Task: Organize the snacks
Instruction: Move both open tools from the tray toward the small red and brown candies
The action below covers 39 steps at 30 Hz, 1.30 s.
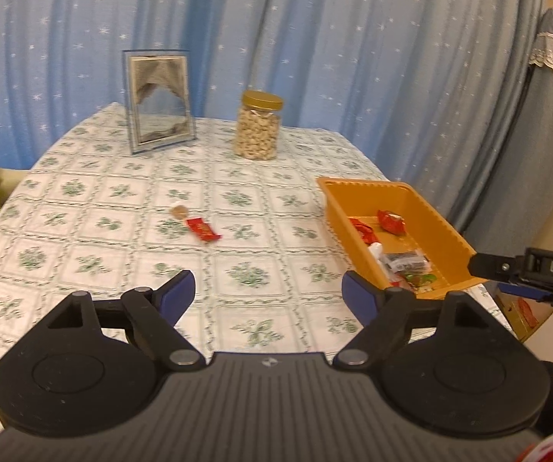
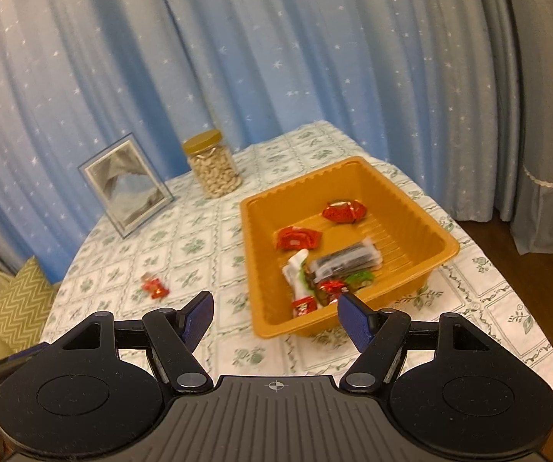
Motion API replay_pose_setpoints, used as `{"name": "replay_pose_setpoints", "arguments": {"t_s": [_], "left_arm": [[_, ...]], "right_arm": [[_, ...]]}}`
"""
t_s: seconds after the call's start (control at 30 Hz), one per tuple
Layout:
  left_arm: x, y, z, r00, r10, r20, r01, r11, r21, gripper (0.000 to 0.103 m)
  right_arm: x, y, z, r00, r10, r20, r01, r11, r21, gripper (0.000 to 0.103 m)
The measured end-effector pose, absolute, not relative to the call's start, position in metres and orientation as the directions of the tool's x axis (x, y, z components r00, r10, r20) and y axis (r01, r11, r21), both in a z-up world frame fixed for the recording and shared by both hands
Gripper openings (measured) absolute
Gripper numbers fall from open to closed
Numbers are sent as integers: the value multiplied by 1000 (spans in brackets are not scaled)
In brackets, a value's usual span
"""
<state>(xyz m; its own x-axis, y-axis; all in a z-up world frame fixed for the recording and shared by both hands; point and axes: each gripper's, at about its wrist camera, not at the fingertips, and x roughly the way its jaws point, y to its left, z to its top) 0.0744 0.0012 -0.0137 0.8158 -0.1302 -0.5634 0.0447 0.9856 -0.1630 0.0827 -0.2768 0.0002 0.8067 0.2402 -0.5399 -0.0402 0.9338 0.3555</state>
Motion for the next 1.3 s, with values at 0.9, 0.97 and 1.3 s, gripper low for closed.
{"name": "replay_pose_setpoints", "arguments": {"t_s": [0.9,0.97,1.3], "left_arm": [[79,61,-9,819,-31,-573,-53,990,-131,90],[86,67,-10,817,-26,-576,-54,991,-122,91],[136,104,-28,796,24,-605,-78,995,-63,91]], "right_arm": [[99,-208,15,798,307,-519,-209,948,241,71],[106,-197,15,795,319,-516,-237,946,220,71],[173,-136,-15,745,404,-531,-398,908,133,71]]}}
